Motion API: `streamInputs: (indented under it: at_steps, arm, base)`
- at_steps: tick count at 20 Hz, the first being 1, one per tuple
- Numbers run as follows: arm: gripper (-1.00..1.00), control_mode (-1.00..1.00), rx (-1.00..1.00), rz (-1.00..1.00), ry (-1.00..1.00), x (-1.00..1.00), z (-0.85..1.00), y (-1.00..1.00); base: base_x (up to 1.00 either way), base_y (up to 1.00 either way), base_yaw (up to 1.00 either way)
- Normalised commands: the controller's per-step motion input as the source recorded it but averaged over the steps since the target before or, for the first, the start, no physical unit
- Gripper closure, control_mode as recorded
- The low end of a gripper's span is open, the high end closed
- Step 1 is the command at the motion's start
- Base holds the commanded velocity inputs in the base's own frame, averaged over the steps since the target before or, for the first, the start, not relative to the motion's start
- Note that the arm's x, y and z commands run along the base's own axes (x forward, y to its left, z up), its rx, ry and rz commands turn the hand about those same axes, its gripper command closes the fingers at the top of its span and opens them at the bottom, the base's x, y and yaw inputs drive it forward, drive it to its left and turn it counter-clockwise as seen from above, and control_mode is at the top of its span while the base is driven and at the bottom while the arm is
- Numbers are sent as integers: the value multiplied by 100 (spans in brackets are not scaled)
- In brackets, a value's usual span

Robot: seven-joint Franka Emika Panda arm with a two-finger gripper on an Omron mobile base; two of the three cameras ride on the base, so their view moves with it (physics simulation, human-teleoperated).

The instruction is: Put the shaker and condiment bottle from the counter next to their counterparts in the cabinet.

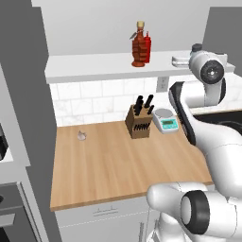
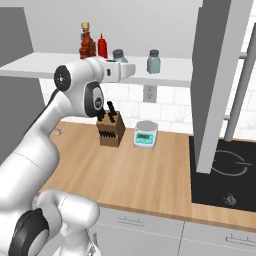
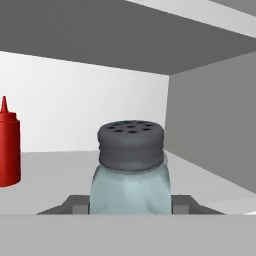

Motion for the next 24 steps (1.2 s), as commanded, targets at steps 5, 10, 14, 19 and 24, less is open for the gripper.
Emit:
streamInputs:
  at_steps: [5,10,14,19,24]
  arm:
    - [100,-100,-1,0,0,29,-10,-9]
    - [100,-100,0,0,1,28,0,-9]
    - [100,-100,0,0,1,23,-4,-3]
    - [100,-100,0,0,2,21,-13,-4]
    - [100,-100,0,0,1,25,-8,-10]
  base:
    - [0,0,0]
    - [0,0,0]
    - [0,0,0]
    - [0,0,0]
    - [0,0,0]
